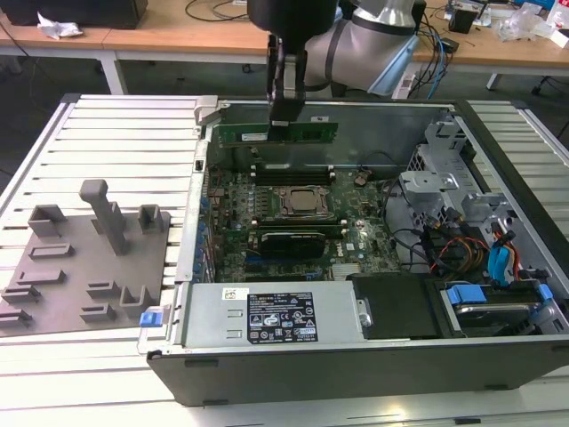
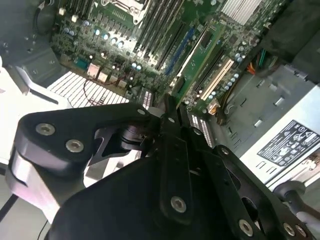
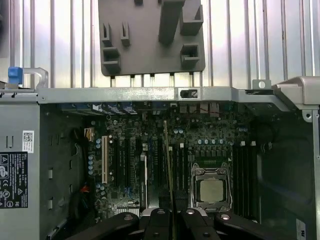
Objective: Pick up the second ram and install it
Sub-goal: 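Pick up the second ram and move it above second insertion slot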
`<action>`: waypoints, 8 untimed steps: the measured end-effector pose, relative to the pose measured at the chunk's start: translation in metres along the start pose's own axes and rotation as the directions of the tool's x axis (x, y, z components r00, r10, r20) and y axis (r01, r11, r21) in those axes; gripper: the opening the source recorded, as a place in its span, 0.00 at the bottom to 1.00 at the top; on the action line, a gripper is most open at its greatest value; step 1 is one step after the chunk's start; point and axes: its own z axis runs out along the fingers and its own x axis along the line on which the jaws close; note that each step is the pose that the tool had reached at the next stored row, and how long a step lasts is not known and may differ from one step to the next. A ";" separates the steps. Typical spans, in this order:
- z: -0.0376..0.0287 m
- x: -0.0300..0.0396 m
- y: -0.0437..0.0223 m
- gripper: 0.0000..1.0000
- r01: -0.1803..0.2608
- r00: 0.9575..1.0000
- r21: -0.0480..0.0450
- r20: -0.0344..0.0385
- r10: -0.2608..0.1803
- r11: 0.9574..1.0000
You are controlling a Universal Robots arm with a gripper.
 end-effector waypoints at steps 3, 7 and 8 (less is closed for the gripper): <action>-0.0003 -0.0001 -0.0080 0.14 0.000 1.000 0.000 0.000 0.000 1.000; -0.0007 -0.0003 -0.0164 0.14 0.000 1.000 0.000 0.000 0.000 1.000; -0.0010 -0.0004 -0.0223 0.14 0.000 1.000 0.000 0.000 0.000 1.000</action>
